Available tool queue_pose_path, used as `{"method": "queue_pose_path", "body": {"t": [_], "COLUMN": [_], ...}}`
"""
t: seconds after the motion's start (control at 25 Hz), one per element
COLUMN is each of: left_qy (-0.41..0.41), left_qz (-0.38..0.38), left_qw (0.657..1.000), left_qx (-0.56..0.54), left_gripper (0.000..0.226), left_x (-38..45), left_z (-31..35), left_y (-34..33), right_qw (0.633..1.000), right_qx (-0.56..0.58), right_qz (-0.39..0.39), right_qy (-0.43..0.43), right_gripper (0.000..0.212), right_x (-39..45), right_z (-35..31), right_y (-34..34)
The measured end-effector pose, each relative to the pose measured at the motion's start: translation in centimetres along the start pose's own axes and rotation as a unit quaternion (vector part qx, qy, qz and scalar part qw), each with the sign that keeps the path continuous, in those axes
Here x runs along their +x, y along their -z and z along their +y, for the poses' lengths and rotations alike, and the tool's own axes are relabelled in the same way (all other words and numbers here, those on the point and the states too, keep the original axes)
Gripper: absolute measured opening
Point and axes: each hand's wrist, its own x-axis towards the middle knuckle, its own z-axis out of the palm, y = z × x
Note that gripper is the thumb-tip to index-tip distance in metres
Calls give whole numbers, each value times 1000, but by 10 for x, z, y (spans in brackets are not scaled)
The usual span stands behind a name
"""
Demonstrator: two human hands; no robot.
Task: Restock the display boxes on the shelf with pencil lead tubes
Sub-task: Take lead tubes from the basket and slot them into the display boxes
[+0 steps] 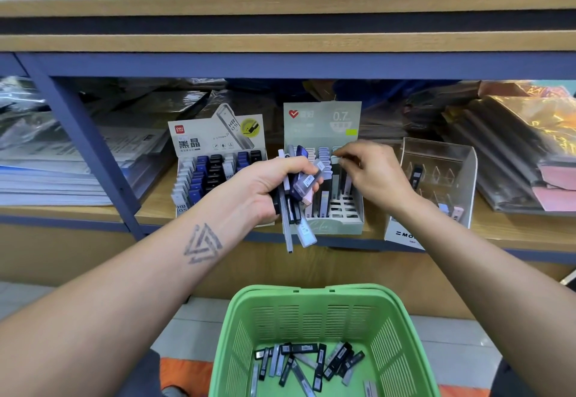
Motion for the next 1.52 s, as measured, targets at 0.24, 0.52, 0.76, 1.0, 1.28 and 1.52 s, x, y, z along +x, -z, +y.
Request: {"method": "queue_pose_path", "body": {"t": [0.24, 0.52, 0.76, 1.0, 1.28, 1.52], "left_qy": [-5, -9, -9, -37, -73, -81], "left_qz": [3, -3, -9, -11, 8, 33], "left_qw": [1000, 1000, 1000, 998, 993, 991], "left_qx": [-2, 3, -7, -56, -96, -101], "left_gripper": [36, 27, 29, 22, 12, 12], "left_x": [3, 6, 8, 7, 5, 9], "left_z": [-2, -2, -4, -2, -2, 4], "left_y": [2, 2, 2, 3, 4, 11], "right_qw": [994, 990, 987, 941, 913, 998], "right_qx": [-105, -141, -153, 251, 321, -42], "right_qz": [24, 18, -32, -46, -95, 7], "right_qy": [-8, -1, -34, -223, -233, -37], "right_gripper": [26, 28, 36, 17, 13, 28], "right_x": [-1, -2, 5, -14, -25, -25], "right_z": [-5, -8, -18, -43, -51, -28], "right_y": [0, -1, 5, 10, 16, 6]}}
